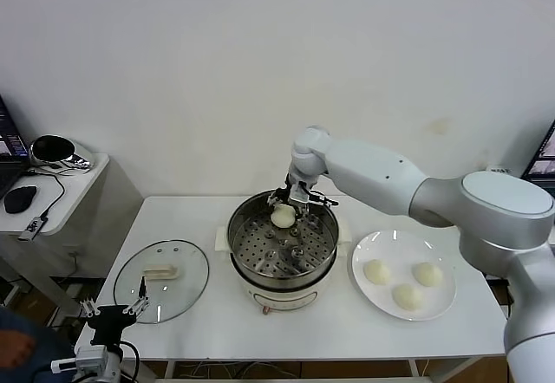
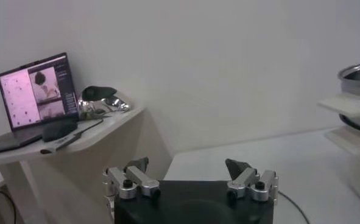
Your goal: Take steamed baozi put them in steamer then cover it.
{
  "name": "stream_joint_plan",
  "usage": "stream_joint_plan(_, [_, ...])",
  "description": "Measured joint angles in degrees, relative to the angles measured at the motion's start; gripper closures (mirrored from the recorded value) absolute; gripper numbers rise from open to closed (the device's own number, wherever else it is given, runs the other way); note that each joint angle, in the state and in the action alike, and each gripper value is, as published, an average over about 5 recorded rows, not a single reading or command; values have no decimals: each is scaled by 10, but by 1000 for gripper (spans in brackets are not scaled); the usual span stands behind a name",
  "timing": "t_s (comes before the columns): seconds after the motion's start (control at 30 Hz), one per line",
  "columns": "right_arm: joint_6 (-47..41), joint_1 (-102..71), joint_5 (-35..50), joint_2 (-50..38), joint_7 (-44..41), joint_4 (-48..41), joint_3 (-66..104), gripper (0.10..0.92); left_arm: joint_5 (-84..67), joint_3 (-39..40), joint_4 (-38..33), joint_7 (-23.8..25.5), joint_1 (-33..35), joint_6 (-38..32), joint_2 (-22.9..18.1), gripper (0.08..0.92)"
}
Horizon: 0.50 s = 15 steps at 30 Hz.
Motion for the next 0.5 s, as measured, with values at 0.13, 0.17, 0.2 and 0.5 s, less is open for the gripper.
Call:
stream_joint_plan(0.13, [-17,17,30,-11,-7,18,-9,203,0,-1,-4,0,2,0,0,177])
stream_joint_plan(0.17, [-26,23,43,-16,-10,27,-13,203,0,-1,-5,0,2,0,-1,177])
stream_joint_plan(0.2, [-38,31,57,-22,-13,37,-17,203,0,-1,-6,0,3,0,0,177])
stream_joint_plan(0.5, [-234,118,220,-126,-41,184,-66,203,-3,-4,-15,1,3,1,6,177])
